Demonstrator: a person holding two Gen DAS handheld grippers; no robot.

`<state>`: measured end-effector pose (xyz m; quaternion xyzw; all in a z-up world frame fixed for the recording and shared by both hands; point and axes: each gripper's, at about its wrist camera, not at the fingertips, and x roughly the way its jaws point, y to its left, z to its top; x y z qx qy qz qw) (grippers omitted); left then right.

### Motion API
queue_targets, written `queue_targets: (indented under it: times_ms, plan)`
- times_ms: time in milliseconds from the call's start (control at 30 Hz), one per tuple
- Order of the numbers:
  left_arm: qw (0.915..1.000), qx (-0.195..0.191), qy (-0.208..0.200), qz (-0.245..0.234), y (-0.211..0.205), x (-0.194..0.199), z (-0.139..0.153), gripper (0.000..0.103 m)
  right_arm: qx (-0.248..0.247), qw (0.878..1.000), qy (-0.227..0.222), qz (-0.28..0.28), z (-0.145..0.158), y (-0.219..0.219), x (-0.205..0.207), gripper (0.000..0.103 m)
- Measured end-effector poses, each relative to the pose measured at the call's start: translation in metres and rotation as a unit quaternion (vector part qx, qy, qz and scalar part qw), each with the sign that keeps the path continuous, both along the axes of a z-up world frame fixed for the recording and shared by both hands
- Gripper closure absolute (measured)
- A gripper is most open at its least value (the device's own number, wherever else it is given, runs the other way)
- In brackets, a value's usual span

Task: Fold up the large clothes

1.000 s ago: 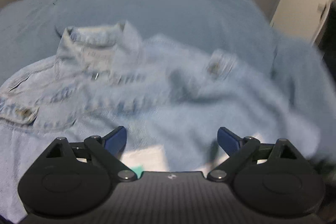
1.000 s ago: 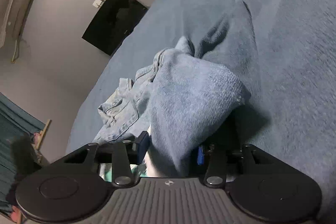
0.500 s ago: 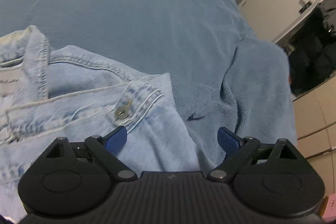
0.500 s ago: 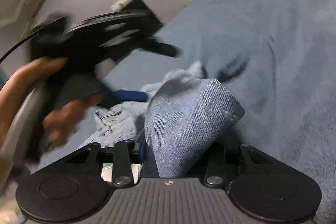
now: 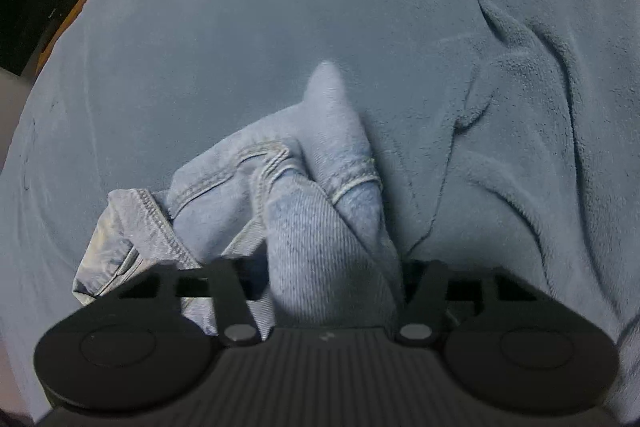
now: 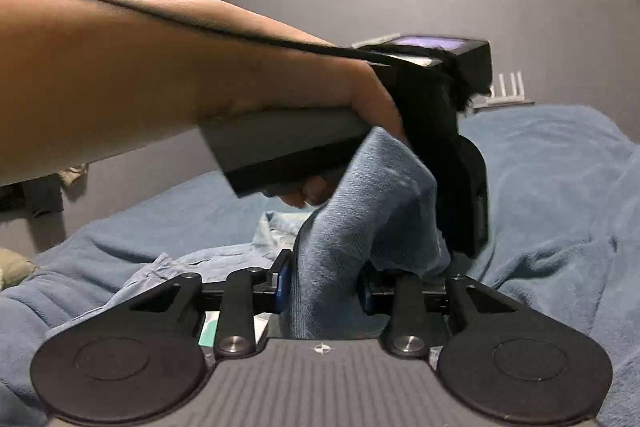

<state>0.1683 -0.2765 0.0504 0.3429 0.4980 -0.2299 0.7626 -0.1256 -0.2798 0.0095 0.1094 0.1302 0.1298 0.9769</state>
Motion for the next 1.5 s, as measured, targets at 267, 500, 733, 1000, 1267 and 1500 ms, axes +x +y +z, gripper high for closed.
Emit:
queue_targets:
  times_ms: [267,500,733,1000,1267,1500]
  plan:
    - [0.9669,-0.229,-0.001,0.114,0.12,-0.001,0.036,0.073,0.064,0.998,0.02,0.008,0.006,-0.012,0.004,0.051]
    - [0.8824,-0.414,0.027,0.223,0.262,-0.018,0.038,0.077,0.012,0.997,0.016,0.068,0.026,0.04,0.011,0.072]
    - [0.83,-0.486,0.016,0.274,0.38,-0.045,0.032,0.077,-0.039,0.989,0.007,0.144,0.05,0.107,0.019,0.077]
    - [0.7458,-0.559,0.047,0.359,0.476,-0.073,-0.043,0.077,-0.142,0.964,0.034,0.224,0.032,0.197,0.028,0.078]
    - [0.7095,-0.587,0.067,0.384,0.505,-0.074,-0.079,0.064,-0.207,0.945,0.05,0.247,0.013,0.237,0.013,0.078]
    - [0.7355,-0.538,-0.084,0.403,0.518,-0.114,-0.044,0.045,-0.22,0.938,0.057,0.263,0.007,0.255,0.011,0.078]
